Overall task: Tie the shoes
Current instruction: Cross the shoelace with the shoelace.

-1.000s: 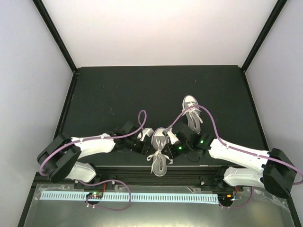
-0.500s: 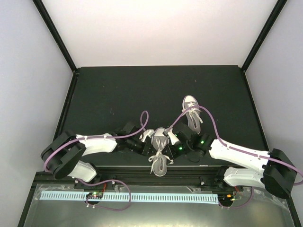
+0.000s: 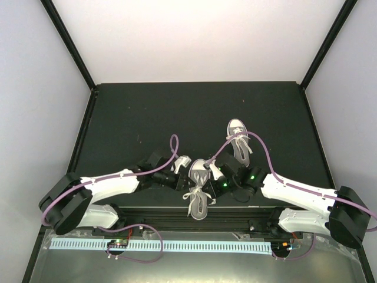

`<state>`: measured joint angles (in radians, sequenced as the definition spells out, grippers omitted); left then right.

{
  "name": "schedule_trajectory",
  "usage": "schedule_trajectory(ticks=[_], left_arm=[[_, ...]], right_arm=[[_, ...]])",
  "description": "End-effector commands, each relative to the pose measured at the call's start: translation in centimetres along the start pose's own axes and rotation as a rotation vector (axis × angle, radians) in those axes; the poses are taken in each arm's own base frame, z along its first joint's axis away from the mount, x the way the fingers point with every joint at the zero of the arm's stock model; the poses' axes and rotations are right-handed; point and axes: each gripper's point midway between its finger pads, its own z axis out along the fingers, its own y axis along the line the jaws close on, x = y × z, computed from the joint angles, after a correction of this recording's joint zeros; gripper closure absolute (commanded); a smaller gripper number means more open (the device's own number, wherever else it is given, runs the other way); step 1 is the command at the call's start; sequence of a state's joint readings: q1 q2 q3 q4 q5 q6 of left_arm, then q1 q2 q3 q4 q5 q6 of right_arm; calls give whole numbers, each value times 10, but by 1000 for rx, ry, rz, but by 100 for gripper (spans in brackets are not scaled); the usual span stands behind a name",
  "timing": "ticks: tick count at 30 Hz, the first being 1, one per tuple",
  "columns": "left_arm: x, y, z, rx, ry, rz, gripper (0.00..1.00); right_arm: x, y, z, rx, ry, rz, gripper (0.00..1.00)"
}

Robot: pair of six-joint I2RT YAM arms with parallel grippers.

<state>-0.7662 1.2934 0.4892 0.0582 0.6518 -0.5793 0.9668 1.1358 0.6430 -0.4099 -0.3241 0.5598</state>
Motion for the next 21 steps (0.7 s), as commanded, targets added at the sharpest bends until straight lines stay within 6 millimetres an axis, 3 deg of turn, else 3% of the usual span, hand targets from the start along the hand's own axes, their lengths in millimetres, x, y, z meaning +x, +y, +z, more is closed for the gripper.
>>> schedule_trajectory(ticks=[1,6,10,15,21], left_arm=[[2,6,0,-23,-9,-13,98],[13,16,3,-40,17,-35,97],[20,20,5,-37,27,-52,81],[25,23,6,-45,31,-60,69],[9,14,-6,-55,-53,-49,56]], right_arm=[[-14,5,-4,-3,-41,5,98],[-11,2,0,3,-26,14,98],[5,-12,-1,53,14,32,98],[25,-26,-5,99,45,62,98],[48,-51,-8,206,89,140,98]])
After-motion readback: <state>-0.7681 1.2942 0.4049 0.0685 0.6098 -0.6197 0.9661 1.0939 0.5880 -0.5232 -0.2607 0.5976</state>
